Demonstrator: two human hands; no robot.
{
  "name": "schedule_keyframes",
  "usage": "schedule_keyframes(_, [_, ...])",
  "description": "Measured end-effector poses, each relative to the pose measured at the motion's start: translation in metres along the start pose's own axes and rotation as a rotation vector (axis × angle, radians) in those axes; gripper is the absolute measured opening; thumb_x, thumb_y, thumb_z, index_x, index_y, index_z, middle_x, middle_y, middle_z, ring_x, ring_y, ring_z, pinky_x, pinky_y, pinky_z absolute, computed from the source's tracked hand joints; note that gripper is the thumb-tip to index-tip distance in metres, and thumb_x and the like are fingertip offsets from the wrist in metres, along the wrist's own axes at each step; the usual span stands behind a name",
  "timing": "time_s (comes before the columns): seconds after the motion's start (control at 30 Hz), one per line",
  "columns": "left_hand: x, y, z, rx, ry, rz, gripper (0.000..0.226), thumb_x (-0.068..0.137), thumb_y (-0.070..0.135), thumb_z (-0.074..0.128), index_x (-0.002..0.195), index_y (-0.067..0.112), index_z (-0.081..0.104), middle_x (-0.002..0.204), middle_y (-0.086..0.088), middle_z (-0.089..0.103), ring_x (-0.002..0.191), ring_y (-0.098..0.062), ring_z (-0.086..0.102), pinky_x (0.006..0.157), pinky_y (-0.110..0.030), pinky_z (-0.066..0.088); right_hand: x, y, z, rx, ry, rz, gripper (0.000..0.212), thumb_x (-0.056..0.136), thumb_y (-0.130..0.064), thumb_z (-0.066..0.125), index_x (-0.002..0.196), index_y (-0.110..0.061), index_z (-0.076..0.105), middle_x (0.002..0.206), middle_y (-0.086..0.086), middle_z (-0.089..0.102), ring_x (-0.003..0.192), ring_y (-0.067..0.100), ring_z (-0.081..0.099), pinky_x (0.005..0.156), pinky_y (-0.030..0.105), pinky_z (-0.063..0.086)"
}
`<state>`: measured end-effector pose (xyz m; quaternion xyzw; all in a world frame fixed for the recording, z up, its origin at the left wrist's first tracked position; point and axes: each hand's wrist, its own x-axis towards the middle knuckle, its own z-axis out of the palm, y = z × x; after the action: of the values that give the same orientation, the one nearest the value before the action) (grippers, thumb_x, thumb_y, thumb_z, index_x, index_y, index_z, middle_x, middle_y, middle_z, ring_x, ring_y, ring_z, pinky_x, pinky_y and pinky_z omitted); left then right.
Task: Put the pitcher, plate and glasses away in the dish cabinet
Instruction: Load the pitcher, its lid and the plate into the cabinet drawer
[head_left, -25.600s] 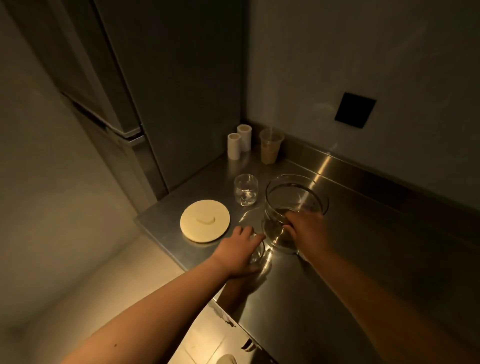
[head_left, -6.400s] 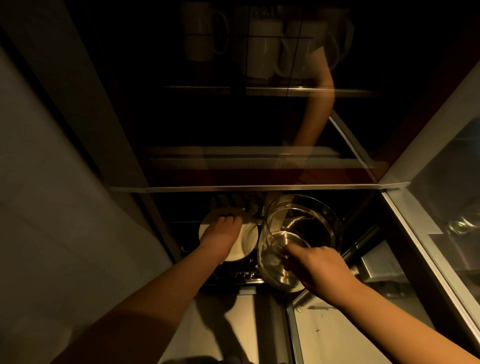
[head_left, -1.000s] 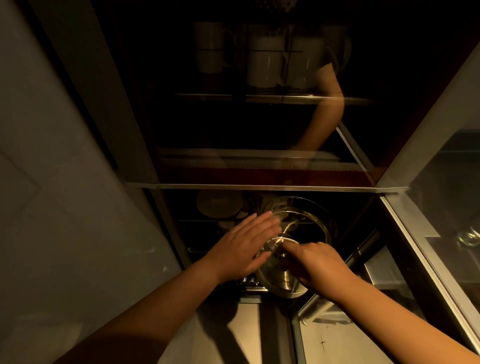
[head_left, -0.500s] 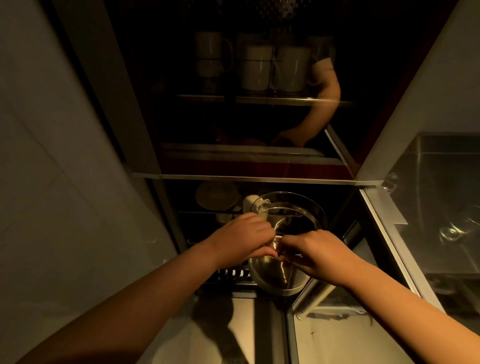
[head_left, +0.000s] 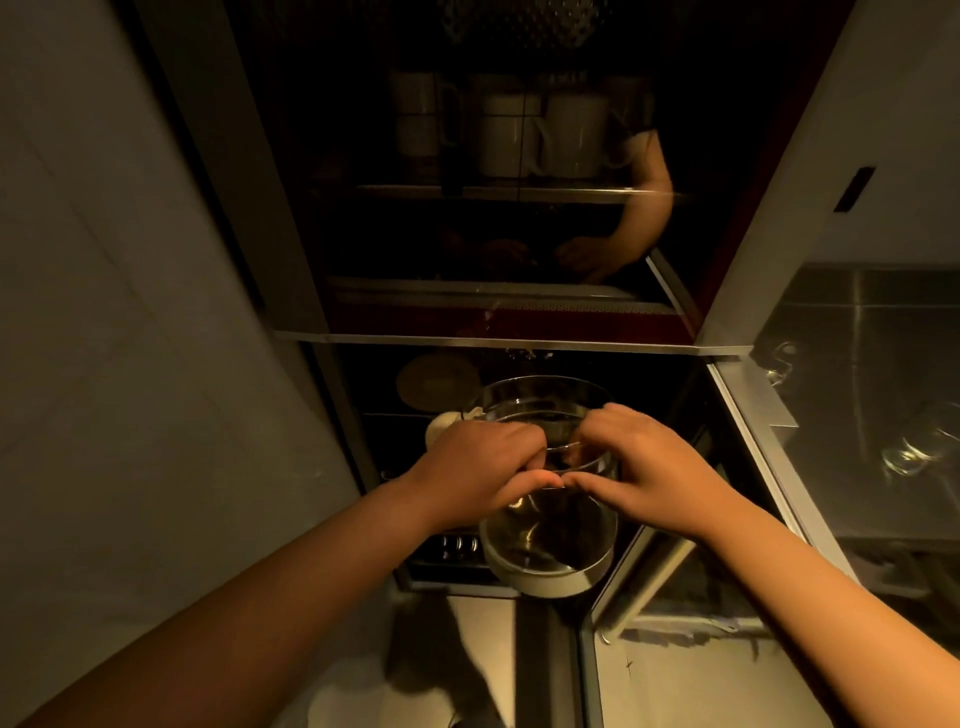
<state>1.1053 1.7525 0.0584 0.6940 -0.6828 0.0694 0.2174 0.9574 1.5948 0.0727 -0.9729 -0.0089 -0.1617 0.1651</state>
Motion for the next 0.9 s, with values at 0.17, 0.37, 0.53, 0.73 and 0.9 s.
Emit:
schedule_keyframes(0.17, [-0.003,0.01,-0.003,-0.015,0.021,-0.083,0.022,0.088,0.043,0.055,0.078,0.025,0.049,0.069,0.018,0.044,0.056,0.0,0.039,0.05,-0.012,0.026,-0.006,0.002,0.006,-0.052,0.078,-0.021,0.042,0.09,-0.051,0.048,0.123,-0.025,0.052,0.118,-0.009,0.055,0.112,0.005,0.046,0.092,0.023,0.041])
schedule_keyframes(0.37, [-0.001,0.015,-0.008,-0.037,0.06,-0.126,0.023,0.087,0.042,0.057,0.076,0.022,0.052,0.065,0.014,0.049,0.051,0.0,0.04,0.048,-0.017,0.033,-0.008,-0.003,0.021,-0.113,0.146,0.021,0.057,0.093,-0.05,0.039,0.144,-0.025,0.029,0.146,-0.005,0.036,0.137,0.006,0.025,0.112,0.035,0.027])
schedule_keyframes(0.53, [0.0,0.014,-0.015,-0.118,0.157,-0.246,0.021,0.086,0.038,0.06,0.073,0.027,0.05,0.061,0.015,0.047,0.053,-0.003,0.046,0.049,-0.012,0.033,-0.007,-0.012,0.03,0.058,0.248,0.138,0.072,0.089,-0.058,0.041,0.147,-0.038,0.004,0.157,-0.015,-0.001,0.144,0.005,0.002,0.112,0.035,0.02])
schedule_keyframes(0.73, [0.0,0.011,-0.023,-0.296,0.328,-0.432,0.023,0.081,0.048,0.055,0.064,0.036,0.043,0.058,0.012,0.049,0.059,-0.004,0.051,0.05,-0.015,0.037,-0.01,-0.015,0.033,0.045,0.197,0.069,0.083,0.084,-0.065,0.046,0.149,-0.037,0.002,0.157,-0.014,-0.007,0.145,0.009,0.001,0.11,0.043,0.027])
schedule_keyframes(0.9, [-0.002,0.01,-0.027,-0.411,0.413,-0.511,0.024,0.081,0.04,0.06,0.064,0.03,0.048,0.06,0.003,0.053,0.055,-0.01,0.053,0.054,-0.033,0.047,-0.011,-0.017,0.033,0.015,0.256,0.056,0.083,0.081,-0.069,0.048,0.148,-0.038,0.01,0.158,-0.012,0.002,0.144,0.011,0.009,0.109,0.046,0.03])
